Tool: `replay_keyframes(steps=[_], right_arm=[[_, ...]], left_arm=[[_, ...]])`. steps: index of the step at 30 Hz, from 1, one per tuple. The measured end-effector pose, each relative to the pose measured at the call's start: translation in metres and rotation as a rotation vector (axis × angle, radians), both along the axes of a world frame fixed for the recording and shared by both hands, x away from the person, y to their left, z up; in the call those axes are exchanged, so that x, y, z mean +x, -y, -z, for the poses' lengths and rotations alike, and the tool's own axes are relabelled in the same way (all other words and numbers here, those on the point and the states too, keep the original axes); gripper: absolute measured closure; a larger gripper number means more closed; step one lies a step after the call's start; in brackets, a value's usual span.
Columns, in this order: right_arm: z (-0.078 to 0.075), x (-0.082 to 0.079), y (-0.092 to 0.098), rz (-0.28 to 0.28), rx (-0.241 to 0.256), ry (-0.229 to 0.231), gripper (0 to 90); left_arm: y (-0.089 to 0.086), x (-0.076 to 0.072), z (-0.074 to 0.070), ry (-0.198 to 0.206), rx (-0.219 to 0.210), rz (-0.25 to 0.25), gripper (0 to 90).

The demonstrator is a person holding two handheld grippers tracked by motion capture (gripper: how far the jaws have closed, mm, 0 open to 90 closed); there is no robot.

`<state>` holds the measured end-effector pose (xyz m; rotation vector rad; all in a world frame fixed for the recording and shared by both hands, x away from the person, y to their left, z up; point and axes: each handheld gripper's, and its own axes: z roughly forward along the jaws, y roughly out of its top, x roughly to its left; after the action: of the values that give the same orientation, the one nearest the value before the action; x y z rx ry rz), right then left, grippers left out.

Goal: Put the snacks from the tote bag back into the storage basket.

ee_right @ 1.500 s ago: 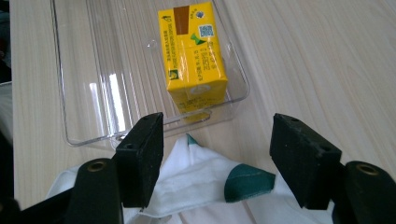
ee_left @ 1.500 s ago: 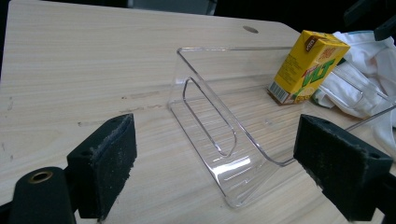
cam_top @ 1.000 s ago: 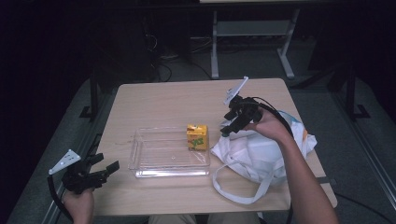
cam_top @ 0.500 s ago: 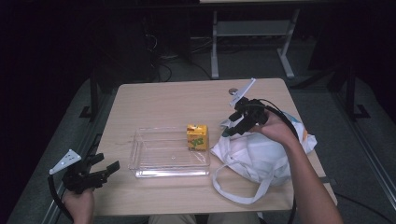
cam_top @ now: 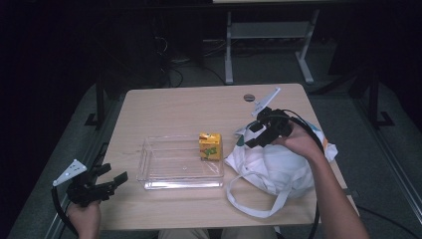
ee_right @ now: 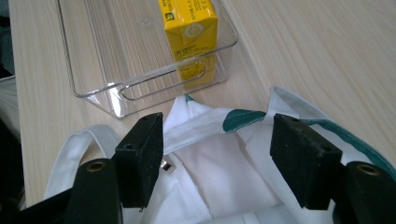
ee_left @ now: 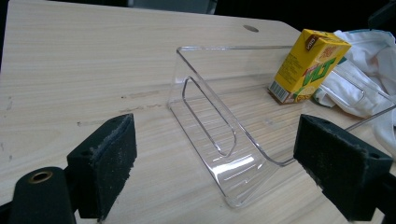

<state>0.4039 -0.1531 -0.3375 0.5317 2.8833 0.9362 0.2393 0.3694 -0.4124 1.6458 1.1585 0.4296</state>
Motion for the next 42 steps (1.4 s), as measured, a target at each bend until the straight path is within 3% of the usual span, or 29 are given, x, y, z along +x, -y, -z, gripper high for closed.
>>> replay_keyframes(steps=[42], right_arm=[[0.023, -0.031, 0.051, 0.086, 0.026, -0.012, 35.2]], left_arm=[[0.001, 0.001, 0.001, -0.007, 0.005, 0.002, 12.7]])
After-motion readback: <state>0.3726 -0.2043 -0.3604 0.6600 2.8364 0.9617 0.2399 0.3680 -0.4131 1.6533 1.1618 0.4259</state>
